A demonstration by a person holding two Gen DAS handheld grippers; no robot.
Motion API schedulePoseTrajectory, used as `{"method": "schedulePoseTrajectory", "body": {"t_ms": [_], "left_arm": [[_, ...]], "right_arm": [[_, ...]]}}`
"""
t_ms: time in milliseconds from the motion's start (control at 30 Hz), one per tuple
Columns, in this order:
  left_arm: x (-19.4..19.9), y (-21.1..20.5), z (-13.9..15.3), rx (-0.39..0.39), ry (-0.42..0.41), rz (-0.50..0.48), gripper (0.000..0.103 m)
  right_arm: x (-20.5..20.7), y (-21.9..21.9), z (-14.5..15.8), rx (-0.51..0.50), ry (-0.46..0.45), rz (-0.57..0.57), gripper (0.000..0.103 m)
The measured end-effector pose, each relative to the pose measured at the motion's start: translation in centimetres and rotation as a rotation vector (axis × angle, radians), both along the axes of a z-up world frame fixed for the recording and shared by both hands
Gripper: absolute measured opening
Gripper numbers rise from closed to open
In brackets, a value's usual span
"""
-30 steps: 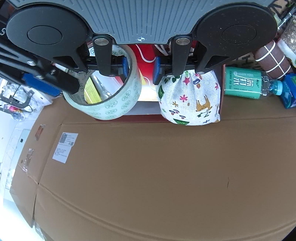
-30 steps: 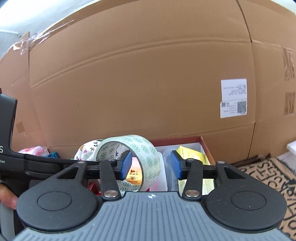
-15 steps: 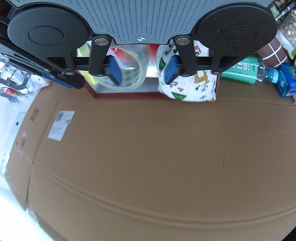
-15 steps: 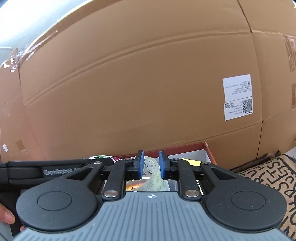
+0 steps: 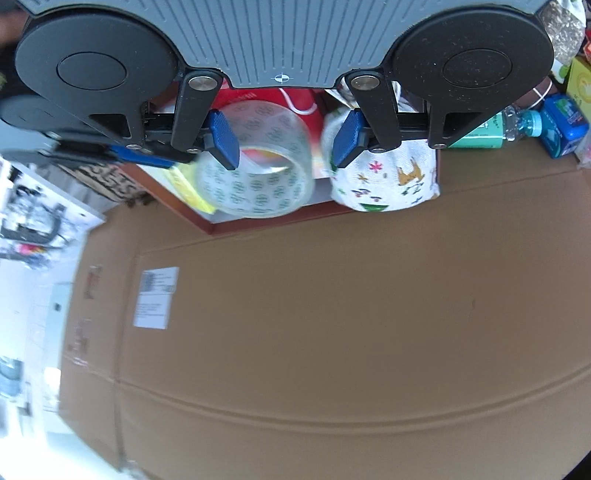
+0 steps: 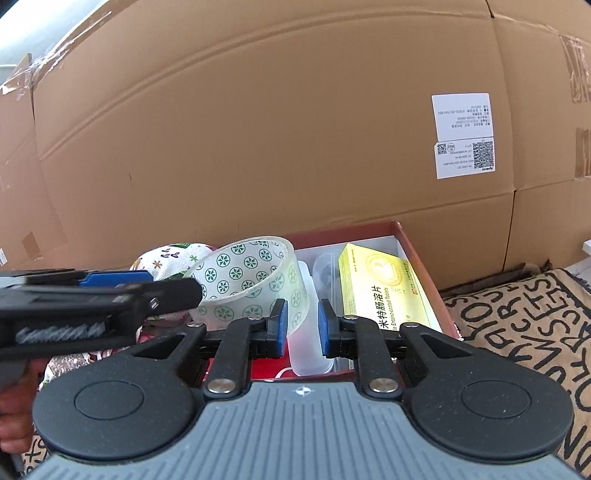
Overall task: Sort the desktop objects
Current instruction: 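Lower the clear tape roll into the brown box and open both grippers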
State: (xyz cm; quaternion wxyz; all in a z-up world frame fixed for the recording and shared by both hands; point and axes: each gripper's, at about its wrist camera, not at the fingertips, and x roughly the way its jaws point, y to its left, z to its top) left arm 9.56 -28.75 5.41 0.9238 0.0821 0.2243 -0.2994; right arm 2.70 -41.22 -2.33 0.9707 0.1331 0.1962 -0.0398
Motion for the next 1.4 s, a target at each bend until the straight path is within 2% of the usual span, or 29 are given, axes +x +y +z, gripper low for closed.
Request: {"method": "schedulePoseTrajectory", "body": {"t_ms": [133, 367, 433, 600, 667, 867, 1067, 1200, 1233, 1400], "left_arm": [[-0.2, -0.3, -0.5, 0.017, 0.010, -0.028, 0.069], [1.7, -0.8, -1.5, 0.009, 0.065, 0.006, 0.070], [2.0, -0.9, -1.4, 0.009, 0.062, 0.019, 0.065], [2.6, -0.8, -1.4, -0.010, 0.067, 0.037, 0.062], [2.3, -0.5, -1.4, -0.018, 0.066, 0.034, 0.063], [0.7, 0.5, -1.4, -0.064, 0.047, 0.053, 0.079], [-1.5, 2.7, -1.1, -0.114, 0.016, 0.092, 0.090], [-2.8, 4.9, -0.8, -0.150, 0.008, 0.143, 0.103], [-3.1, 5.5, -0.8, -0.160, 0.012, 0.153, 0.103], [-4.7, 8.9, -1.1, -0.199, 0.050, 0.187, 0.103]], "right_arm": [[0.1, 0.1, -0.1, 0.010, -0.002, 0.003, 0.021], [0.4, 0.1, -0.3, 0.015, 0.016, 0.011, 0.021], [0.8, 0.2, -0.3, 0.013, 0.017, 0.009, 0.021], [2.0, 0.1, -0.3, 0.034, 0.017, 0.005, 0.021], [1.7, 0.2, -0.2, 0.034, 0.014, 0.008, 0.021], [0.1, 0.4, 0.0, 0.035, -0.004, 0.000, 0.024], [-1.9, 1.1, 0.5, 0.032, -0.034, -0.005, 0.041], [-3.3, 1.9, 0.7, 0.027, -0.058, -0.039, 0.075], [-3.6, 2.1, 0.8, 0.027, -0.064, -0.047, 0.084], [-4.8, 4.0, 1.1, 0.017, -0.075, -0.023, 0.097]]}}
